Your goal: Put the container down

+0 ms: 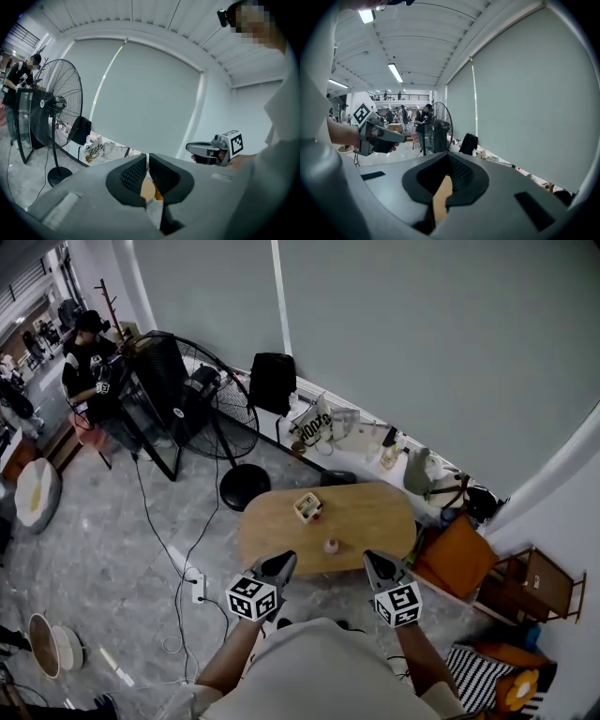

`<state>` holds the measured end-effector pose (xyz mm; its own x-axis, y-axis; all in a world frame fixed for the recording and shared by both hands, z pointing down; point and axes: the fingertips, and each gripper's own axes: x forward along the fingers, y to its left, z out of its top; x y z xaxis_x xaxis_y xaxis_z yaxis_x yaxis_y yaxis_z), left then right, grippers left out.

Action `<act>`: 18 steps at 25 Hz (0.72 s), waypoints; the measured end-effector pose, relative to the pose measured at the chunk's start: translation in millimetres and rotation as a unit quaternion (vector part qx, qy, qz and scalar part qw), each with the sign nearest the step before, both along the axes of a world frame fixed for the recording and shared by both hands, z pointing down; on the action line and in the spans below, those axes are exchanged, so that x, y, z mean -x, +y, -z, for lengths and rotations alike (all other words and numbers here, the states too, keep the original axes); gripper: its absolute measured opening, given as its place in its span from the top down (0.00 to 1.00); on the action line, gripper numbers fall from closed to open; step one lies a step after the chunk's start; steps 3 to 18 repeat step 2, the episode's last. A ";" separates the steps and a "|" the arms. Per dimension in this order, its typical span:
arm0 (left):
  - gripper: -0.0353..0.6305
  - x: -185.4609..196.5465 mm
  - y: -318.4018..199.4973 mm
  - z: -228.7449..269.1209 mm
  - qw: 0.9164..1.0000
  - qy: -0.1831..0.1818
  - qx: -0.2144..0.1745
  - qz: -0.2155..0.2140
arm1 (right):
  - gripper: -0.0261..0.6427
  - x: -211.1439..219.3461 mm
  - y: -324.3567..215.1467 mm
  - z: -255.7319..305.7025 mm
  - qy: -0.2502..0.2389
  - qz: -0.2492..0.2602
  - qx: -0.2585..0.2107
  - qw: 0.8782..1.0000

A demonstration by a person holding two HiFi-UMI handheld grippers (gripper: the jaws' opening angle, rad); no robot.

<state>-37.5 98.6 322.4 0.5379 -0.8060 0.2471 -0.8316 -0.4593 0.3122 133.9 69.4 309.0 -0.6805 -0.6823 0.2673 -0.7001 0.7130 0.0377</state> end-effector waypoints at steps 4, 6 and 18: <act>0.90 -1.5 -0.1 -0.2 1.000 0.000 0.000 0.001 | 0.96 -1.1 0.5 0.2 0.000 0.001 -0.001 1.000; 0.90 -1.5 -0.1 -0.2 1.000 0.000 0.000 0.001 | 0.96 -1.1 0.5 0.2 0.000 0.001 -0.001 1.000; 0.90 -1.5 -0.1 -0.2 1.000 0.000 0.000 0.001 | 0.96 -1.1 0.5 0.2 0.000 0.001 -0.001 1.000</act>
